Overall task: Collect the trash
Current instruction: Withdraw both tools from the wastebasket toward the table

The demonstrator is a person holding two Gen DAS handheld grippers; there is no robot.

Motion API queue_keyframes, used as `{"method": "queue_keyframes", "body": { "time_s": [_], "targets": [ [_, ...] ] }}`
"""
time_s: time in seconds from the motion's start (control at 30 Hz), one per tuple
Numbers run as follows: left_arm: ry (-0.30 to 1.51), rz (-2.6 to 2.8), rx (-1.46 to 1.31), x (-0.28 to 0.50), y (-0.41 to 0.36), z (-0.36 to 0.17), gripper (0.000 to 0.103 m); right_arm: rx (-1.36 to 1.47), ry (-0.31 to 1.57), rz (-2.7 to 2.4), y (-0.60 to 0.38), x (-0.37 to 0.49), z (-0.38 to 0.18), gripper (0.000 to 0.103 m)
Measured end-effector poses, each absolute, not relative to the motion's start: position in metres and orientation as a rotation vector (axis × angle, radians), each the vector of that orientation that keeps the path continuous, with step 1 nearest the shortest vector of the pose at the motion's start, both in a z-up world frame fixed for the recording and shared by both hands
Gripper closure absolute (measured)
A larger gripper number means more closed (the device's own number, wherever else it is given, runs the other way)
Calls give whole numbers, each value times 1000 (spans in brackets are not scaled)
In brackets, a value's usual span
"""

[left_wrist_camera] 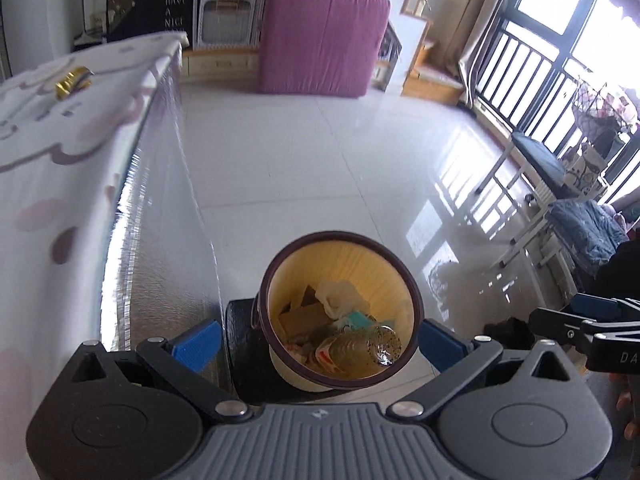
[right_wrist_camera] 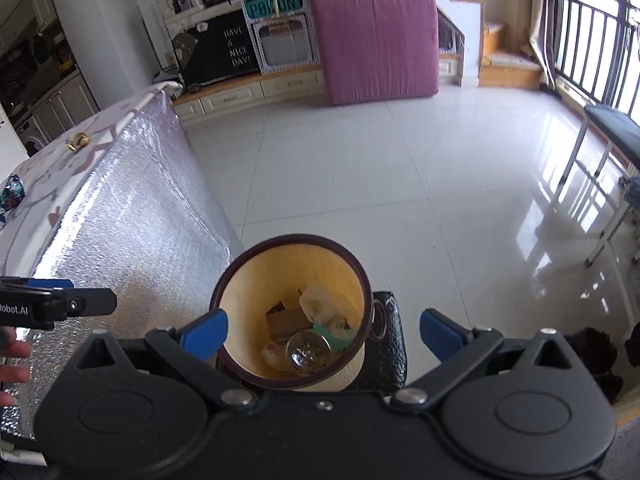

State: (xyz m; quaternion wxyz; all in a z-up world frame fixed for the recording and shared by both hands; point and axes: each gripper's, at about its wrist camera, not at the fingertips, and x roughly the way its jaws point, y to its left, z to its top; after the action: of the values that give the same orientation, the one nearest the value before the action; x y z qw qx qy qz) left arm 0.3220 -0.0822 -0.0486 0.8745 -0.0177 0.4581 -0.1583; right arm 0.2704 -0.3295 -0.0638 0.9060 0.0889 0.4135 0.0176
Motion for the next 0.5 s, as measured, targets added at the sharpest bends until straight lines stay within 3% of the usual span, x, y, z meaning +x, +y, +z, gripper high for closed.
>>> {"method": "queue_keyframes", "body": {
  "time_s": [0.5],
  "targets": [
    [757,-255,-100,276,-29,15,0,143,692,83,-296,244,-10,0]
  ]
}}
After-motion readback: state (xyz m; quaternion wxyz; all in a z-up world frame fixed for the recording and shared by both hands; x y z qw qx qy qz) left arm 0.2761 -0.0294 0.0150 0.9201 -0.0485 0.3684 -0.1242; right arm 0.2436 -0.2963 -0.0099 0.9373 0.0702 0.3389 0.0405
